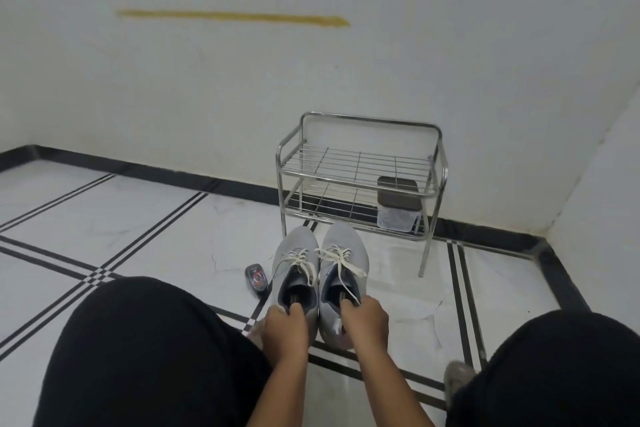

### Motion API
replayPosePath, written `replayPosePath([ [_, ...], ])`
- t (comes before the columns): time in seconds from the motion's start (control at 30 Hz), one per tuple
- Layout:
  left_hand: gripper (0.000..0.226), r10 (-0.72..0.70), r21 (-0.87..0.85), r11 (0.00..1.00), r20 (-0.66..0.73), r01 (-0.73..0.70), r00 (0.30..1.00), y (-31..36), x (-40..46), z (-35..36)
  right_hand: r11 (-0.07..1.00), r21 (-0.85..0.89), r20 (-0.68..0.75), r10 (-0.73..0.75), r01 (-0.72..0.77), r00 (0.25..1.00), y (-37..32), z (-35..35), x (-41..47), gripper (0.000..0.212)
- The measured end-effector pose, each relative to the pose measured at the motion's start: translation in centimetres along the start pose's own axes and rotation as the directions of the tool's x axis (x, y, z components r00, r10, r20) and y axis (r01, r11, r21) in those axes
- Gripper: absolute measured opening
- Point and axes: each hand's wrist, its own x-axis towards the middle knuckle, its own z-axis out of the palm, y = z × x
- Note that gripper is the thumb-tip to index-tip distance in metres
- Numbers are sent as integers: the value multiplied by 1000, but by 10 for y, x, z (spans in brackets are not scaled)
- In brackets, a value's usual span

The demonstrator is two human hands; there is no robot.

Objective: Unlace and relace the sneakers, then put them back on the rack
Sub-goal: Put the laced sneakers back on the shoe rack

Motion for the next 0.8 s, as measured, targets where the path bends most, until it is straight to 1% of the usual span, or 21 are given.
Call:
replayPosePath([
  [0.1,19,-19,13,1000,-10,19,1000,7,5,-2,999,-19,-21,-37,37,999,-12,-7,0,20],
  [0.23,20,-12,-73,997,-32,10,999,25,6,-9,994,-3,-21,-110,110,994,-32,-23,3,19],
  [0.3,20,21,-107,994,-64,-28,998,43,9,-16,988,26,-20,-149,149,989,-49,-32,4,19],
  [0.4,22,122,-148,979,-109,-138,987,86,20,-23,975,91,-28,-199,201,980,-84,-45,17,20],
  [0.47,21,173,-190,963,-108,-191,979,116,31,-26,967,131,-49,-216,220,975,-111,-53,29,21],
  [0.53,20,202,-199,956,-84,-215,976,147,52,-19,958,164,-65,-226,234,972,-140,-61,47,21],
  [0.6,19,211,-196,957,-30,-212,977,180,81,-6,954,179,-67,-231,240,971,-171,-68,74,20],
  [0.63,18,209,-178,962,-5,-207,978,193,90,-2,956,188,-62,-218,226,974,-182,-71,83,19],
  [0.73,17,195,-138,973,51,-187,979,239,135,29,944,291,-28,-151,153,988,-223,-70,138,13],
  [0.8,16,171,-117,980,91,-160,981,257,155,44,938,331,6,-110,102,994,-236,-71,163,10],
])
